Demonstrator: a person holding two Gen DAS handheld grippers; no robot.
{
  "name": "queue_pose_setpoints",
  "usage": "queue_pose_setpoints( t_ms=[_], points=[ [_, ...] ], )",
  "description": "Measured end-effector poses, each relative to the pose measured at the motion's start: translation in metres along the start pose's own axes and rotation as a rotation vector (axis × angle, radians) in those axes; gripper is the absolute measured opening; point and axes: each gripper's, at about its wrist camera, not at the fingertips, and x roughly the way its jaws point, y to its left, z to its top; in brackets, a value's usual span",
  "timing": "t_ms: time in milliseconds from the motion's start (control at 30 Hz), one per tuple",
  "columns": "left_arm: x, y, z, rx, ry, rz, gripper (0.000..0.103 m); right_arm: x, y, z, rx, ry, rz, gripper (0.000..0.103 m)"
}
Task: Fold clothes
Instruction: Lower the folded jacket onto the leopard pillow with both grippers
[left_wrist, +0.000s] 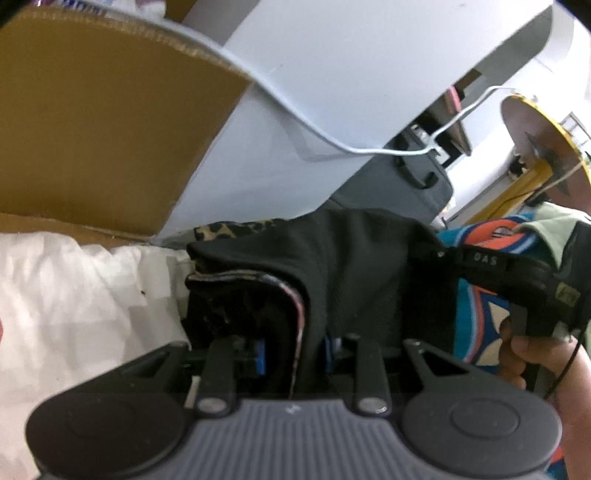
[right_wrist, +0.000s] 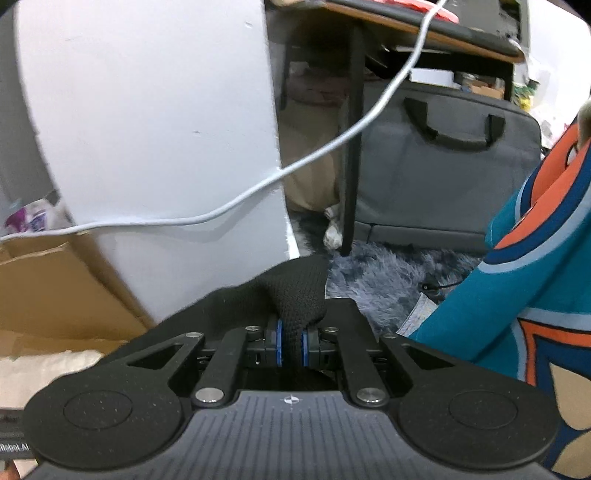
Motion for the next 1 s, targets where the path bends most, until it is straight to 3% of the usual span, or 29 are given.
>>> queue_pose_setpoints(
  t_ms=[133, 233, 333, 467, 600, 633, 700, 833, 900, 933, 967, 1000],
  points=[
    [0.012, 0.003, 0.002, -0.016, 0.003, 0.004, 0.029, 0.013, -0.003, 0.0, -0.014, -0.005, -0.1, 0.017],
    [0.015, 0.008, 0.003, -0.052, 0.005, 0.0, 0.029, 0.003, -0.004, 0.003, -0.042, -0.088, -0.213, 0.021],
    [0.016, 0.008, 0.004, -0.038, 0.016, 0.008, 0.031, -0.015, -0.01, 0.004, 0.003, -0.149, -0.174, 0.021],
    [0.011, 0.012, 0.012, -0.031, 0.051, -0.013, 0.04, -0.029, -0.002, -0.019, 0.013, -0.174, -0.109, 0.021],
    [0.004, 0.019, 0.022, -0.022, 0.046, -0.01, 0.063, -0.034, 0.006, -0.063, 0.11, -0.171, -0.044, 0.021],
    [0.004, 0.02, 0.025, -0.019, 0.04, -0.004, 0.064, -0.036, 0.009, -0.074, 0.133, -0.173, -0.038, 0.021],
    [0.008, 0.021, 0.031, -0.03, 0.047, -0.027, 0.064, -0.039, 0.015, -0.097, 0.178, -0.176, -0.026, 0.021],
    [0.035, 0.032, 0.041, -0.151, 0.11, -0.053, 0.064, -0.051, 0.03, -0.133, 0.254, -0.172, -0.028, 0.021],
    [0.044, 0.03, 0.045, -0.124, 0.101, -0.06, 0.063, -0.056, 0.038, -0.148, 0.276, -0.164, -0.018, 0.021],
    [0.047, 0.029, 0.046, -0.1, 0.1, -0.06, 0.06, -0.057, 0.043, -0.153, 0.275, -0.158, -0.016, 0.021],
    [0.049, 0.027, 0.048, -0.083, 0.107, -0.066, 0.048, -0.056, 0.048, -0.155, 0.273, -0.146, -0.014, 0.021],
    [0.052, 0.025, 0.049, -0.066, 0.115, -0.072, 0.041, -0.055, 0.053, -0.158, 0.269, -0.135, -0.012, 0.021]
  ],
)
